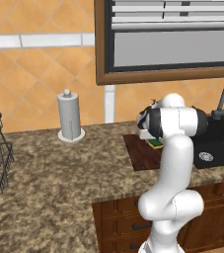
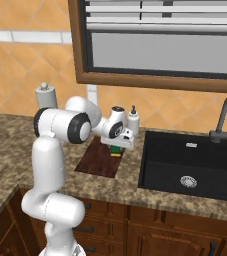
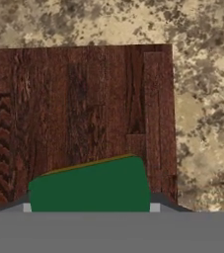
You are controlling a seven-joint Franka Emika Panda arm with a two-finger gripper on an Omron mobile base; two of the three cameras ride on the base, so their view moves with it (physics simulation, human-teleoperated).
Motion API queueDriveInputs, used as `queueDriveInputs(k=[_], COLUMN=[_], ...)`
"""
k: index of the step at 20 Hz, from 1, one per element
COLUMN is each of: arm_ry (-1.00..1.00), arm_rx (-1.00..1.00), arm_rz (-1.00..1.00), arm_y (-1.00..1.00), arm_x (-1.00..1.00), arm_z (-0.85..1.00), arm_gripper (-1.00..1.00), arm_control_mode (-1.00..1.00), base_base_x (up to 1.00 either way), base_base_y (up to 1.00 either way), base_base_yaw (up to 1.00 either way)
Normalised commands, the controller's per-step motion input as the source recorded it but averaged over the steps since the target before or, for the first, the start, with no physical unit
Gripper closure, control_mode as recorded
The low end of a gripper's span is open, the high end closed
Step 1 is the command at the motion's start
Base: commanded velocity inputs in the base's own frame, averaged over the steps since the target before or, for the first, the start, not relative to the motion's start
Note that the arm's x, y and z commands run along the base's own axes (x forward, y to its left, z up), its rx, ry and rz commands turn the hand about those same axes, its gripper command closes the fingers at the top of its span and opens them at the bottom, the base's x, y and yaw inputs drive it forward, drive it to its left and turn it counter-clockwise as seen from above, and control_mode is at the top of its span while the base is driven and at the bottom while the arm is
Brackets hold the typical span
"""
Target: Pick up the sponge from the counter and clean the cutting board by briefly scrubbing or pressing down on the cutting board. Once finished, release the sponge.
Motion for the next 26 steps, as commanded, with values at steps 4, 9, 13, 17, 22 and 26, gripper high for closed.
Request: queueDriveInputs(k=[4, 9, 13, 17, 22, 26], arm_ry=[0.0, 0.0, 0.0, 0.0, 0.0, 0.0], arm_rx=[0.0, 0.0, 0.0, 0.0, 0.0, 0.0], arm_rz=[0.0, 0.0, 0.0, 0.02, 0.01, 0.0], arm_y=[0.0, 0.0, 0.4, 0.64, 0.27, 0.06], arm_x=[-0.03, -0.01, -0.21, -0.18, -0.06, 0.0], arm_z=[-0.56, -0.52, -0.04, 0.0, -0.25, -0.59], arm_gripper=[1.0, 1.0, 1.0, 1.0, 1.0, 1.0], arm_control_mode=[-1.0, -1.0, -1.0, -1.0, -1.0, -1.0], base_base_x=[0.0, 0.0, 0.0, 0.0, 0.0, 0.0], base_base_y=[0.0, 0.0, 0.0, 0.0, 0.0, 0.0], base_base_yaw=[0.0, 0.0, 0.0, 0.0, 0.0, 0.0])
